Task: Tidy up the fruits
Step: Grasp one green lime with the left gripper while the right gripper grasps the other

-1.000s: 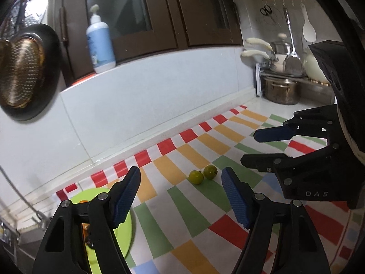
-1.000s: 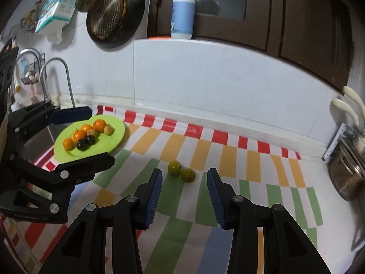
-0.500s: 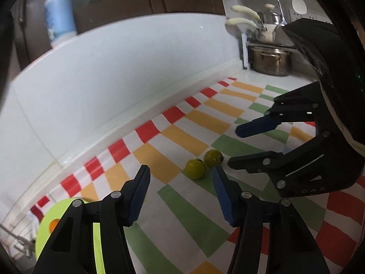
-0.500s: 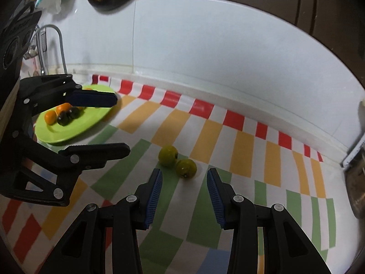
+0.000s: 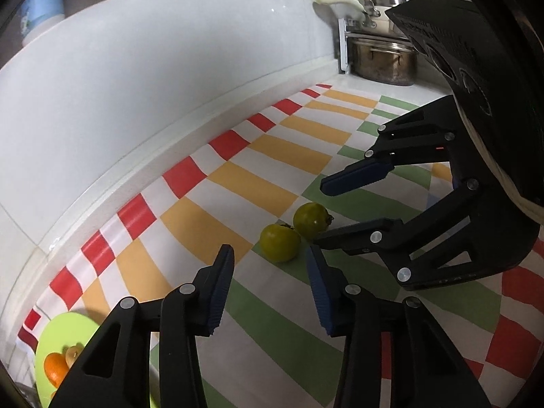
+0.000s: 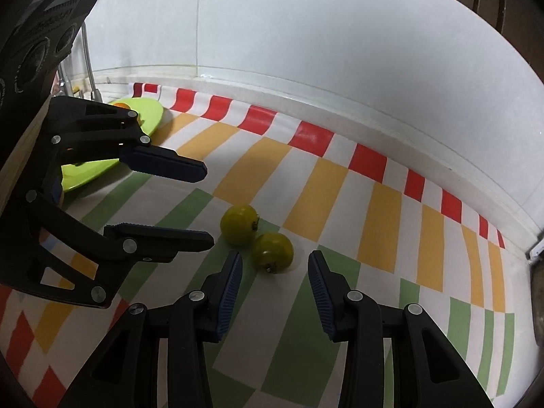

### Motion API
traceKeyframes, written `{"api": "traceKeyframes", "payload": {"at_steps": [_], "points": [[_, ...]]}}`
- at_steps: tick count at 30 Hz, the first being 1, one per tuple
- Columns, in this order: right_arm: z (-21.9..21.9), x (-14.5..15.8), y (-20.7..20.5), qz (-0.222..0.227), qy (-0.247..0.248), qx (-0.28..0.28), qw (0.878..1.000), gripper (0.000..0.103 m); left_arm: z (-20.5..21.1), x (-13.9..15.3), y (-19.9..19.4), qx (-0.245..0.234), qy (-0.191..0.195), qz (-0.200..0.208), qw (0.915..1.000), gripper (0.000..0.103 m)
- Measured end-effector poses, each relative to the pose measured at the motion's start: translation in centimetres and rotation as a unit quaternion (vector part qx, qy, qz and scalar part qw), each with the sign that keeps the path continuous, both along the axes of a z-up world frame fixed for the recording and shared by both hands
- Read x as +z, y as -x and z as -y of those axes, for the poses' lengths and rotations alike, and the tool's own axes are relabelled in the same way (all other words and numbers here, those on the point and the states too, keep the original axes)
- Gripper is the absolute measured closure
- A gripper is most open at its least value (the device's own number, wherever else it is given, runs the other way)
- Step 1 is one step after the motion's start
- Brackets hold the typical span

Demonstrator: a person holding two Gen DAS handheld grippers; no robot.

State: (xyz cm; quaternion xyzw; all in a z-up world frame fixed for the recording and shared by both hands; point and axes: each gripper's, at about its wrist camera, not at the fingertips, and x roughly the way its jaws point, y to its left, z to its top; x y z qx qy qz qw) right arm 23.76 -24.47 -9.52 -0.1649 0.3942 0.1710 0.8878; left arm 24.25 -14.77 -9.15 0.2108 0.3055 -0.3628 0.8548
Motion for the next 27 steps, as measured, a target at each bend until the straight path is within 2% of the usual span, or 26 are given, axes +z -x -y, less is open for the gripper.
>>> {"api": "traceKeyframes", "payload": {"at_steps": [6, 9, 14, 15, 17, 23, 27], "points": [[0.4, -0.2, -1.0, -0.005, -0.007, 0.001, 1.0, 0.065, 0.4, -0.2, -0.8, -0.006, 0.0, -0.011, 0.9999, 0.06], [0.5, -0.5, -1.4, -0.012, -0.009, 0.003, 1.0, 0.073, 0.7, -0.3, -1.2, -0.007, 0.0, -0.015, 0.9999, 0.061], [1.4, -0.4, -1.4, -0.011, -0.02, -0.012, 1.0, 0.074, 1.6, -0.7, -2.0, -0.008, 0.002, -0.034, 0.9994, 0.069], [1.7, -0.3, -1.4, -0.012, -0.024, -0.016, 1.0, 0.074, 1.7, -0.8, -2.1, -0.007, 0.003, -0.038, 0.9993, 0.074], [2.0, -0.1, -1.2, -0.007, -0.028, -0.025, 0.999, 0.074, 1.8, -0.8, -2.2, -0.003, 0.004, -0.041, 0.9991, 0.074], [2.3, 0.6, -0.4, -0.001, -0.048, -0.041, 0.998, 0.074, 1.1, 0.3, -1.4, 0.036, 0.022, -0.046, 0.998, 0.074], [2.1, 1.3, 0.4, 0.006, -0.061, -0.047, 0.997, 0.074, 0.2, 2.0, -0.1, 0.067, 0.042, -0.029, 0.9964, 0.074]]}}
